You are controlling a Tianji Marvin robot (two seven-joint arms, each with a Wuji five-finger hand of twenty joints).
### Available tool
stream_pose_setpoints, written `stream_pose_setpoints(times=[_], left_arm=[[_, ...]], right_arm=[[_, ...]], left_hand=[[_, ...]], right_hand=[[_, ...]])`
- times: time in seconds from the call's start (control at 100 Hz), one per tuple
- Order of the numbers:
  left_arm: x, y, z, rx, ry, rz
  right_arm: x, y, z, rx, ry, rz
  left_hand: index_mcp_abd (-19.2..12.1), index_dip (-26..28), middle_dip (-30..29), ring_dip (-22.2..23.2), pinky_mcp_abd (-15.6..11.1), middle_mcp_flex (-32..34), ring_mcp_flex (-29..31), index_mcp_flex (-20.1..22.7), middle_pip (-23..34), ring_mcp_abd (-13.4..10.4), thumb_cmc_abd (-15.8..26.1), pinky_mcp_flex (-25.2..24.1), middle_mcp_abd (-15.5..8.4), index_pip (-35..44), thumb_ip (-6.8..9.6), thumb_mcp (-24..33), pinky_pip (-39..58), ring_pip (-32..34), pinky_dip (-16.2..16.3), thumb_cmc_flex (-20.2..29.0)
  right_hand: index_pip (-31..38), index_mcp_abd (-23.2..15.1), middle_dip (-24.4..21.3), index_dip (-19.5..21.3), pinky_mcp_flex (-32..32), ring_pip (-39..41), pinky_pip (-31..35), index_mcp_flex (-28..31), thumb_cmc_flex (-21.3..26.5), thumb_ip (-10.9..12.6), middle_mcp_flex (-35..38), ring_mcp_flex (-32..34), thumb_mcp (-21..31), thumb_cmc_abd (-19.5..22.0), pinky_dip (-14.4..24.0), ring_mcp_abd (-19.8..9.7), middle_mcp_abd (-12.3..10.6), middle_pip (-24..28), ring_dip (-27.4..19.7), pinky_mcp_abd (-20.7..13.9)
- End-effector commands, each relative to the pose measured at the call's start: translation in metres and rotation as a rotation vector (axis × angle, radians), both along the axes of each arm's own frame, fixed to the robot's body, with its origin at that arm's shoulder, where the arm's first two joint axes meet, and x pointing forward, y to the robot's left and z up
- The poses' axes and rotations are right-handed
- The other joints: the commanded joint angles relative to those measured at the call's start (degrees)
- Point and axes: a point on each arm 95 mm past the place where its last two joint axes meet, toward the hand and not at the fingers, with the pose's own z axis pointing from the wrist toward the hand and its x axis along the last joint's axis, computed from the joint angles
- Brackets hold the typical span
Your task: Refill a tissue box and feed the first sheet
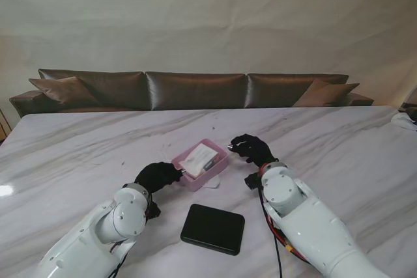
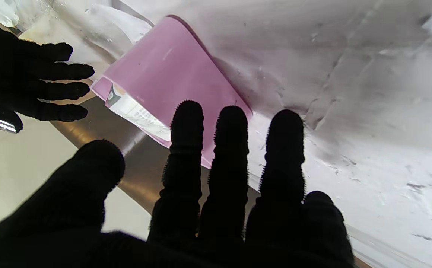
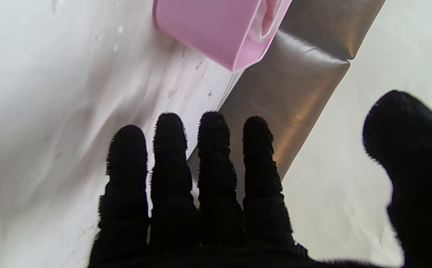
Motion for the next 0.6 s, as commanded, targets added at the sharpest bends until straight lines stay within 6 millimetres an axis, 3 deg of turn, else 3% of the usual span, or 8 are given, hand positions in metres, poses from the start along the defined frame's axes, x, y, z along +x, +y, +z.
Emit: stream_pose_setpoints(times=[0.0, 0.23, 0.42, 0.46, 0.49, 0.53, 0.59], left_arm=[[0.004, -0.004, 0.001, -0.013, 0.02, -0.018], [0.019, -0.007, -0.003, -0.03, 0.034, -0.047], [0.032, -0.008, -0.006, -0.035, 0.024, -0.042], [0.034, -0.009, -0.006, -0.035, 0.019, -0.04], [0.035, -0.009, -0.006, -0.035, 0.016, -0.039], [0.037, -0.01, -0.006, -0.036, 0.013, -0.036], [0.04, -0.01, -0.007, -0.041, 0.006, -0.032]], right_arm=[[0.002, 0.01, 0.001, 0.019, 0.007, 0.023], [0.004, 0.02, -0.005, 0.04, 0.018, 0.049], [-0.002, 0.023, -0.012, 0.05, 0.024, 0.066], [-0.004, 0.023, -0.012, 0.051, 0.024, 0.068], [-0.007, 0.023, -0.011, 0.052, 0.023, 0.069], [-0.01, 0.022, -0.011, 0.053, 0.024, 0.07], [-0.014, 0.022, -0.011, 0.053, 0.025, 0.071]], left_hand=[[0.21, -1.01, -0.74, -0.16, -2.5, -1.59, -1.17, -0.83, -0.86, 1.89, 1.28, -0.63, 0.34, -0.93, 1.46, -0.45, 128.36, 0.01, 1.47, -1.3], [0.12, -1.96, -1.12, -0.07, -2.73, -2.78, -2.44, -1.82, -1.02, 1.21, 1.02, -1.44, -0.06, -1.32, 1.5, -0.22, 127.72, -0.25, 1.51, -1.38], [0.4, -2.67, -1.35, 0.05, -2.58, -4.16, -3.83, -2.94, -1.21, 0.92, 1.05, -2.54, -0.12, -1.74, 1.48, 0.06, 126.87, -0.55, 1.48, -1.48], [0.44, -2.87, -1.4, 0.06, -2.57, -4.51, -4.16, -3.32, -1.26, 0.74, 1.06, -2.86, -0.21, -1.94, 1.46, 0.11, 126.62, -0.65, 1.47, -1.56], [0.44, -3.01, -1.46, 0.07, -2.53, -4.88, -4.41, -3.59, -1.34, 0.67, 1.04, -3.06, -0.28, -2.09, 1.45, 0.18, 126.46, -0.71, 1.46, -1.55], [0.61, -3.24, -1.51, 0.11, -2.43, -5.26, -4.76, -4.01, -1.39, 0.56, 1.07, -3.48, -0.31, -2.34, 1.43, 0.25, 126.15, -0.78, 1.44, -1.59], [0.73, -3.71, -1.64, 0.15, -1.99, -6.03, -5.55, -4.62, -1.54, 0.5, 1.07, -4.44, -0.34, -2.81, 1.42, 0.36, 125.4, -1.0, 1.37, -1.62]], right_hand=[[0.85, 0.15, -0.18, -0.6, -0.43, -0.3, -0.51, -0.85, -0.05, 1.12, -1.11, -0.23, -1.21, 0.76, -0.64, -1.76, -0.71, 1.34, -0.74, -0.69], [1.13, 0.29, 0.35, -0.68, -0.45, 0.12, -0.61, -0.68, 0.85, 1.73, -0.73, 0.35, -2.52, 2.08, -0.65, -1.77, -0.75, 2.09, -0.64, -0.54], [1.46, 0.47, 1.24, -0.82, -0.36, 0.83, -0.43, -0.41, 2.58, 3.15, 0.02, 1.35, -6.52, 4.53, -0.63, -1.65, -0.65, 3.06, -0.25, -0.26], [1.49, 0.51, 1.51, -0.92, -0.31, 1.01, -0.32, -0.36, 3.47, 4.73, 0.2, 1.64, -10.49, 7.09, -0.59, -1.51, -0.76, 3.16, -0.07, -0.14], [1.51, 0.59, 1.76, -1.0, -0.23, 1.24, -0.2, -0.29, 2.53, 8.8, 0.46, 1.95, -13.97, 8.35, -0.54, -1.36, -0.88, 3.29, 0.16, -0.08], [1.5, 0.66, 1.95, -1.04, -0.11, 1.46, -0.04, -0.25, 0.82, 11.67, 0.61, 2.27, -13.22, 6.52, -0.47, -1.3, -0.84, 3.47, 0.33, -0.02], [1.55, 0.69, 2.12, -1.03, 0.06, 1.74, 0.13, -0.14, -0.26, 13.0, 0.99, 2.81, -10.89, 4.36, -0.41, -1.07, -0.82, 3.69, 0.51, 0.04]])
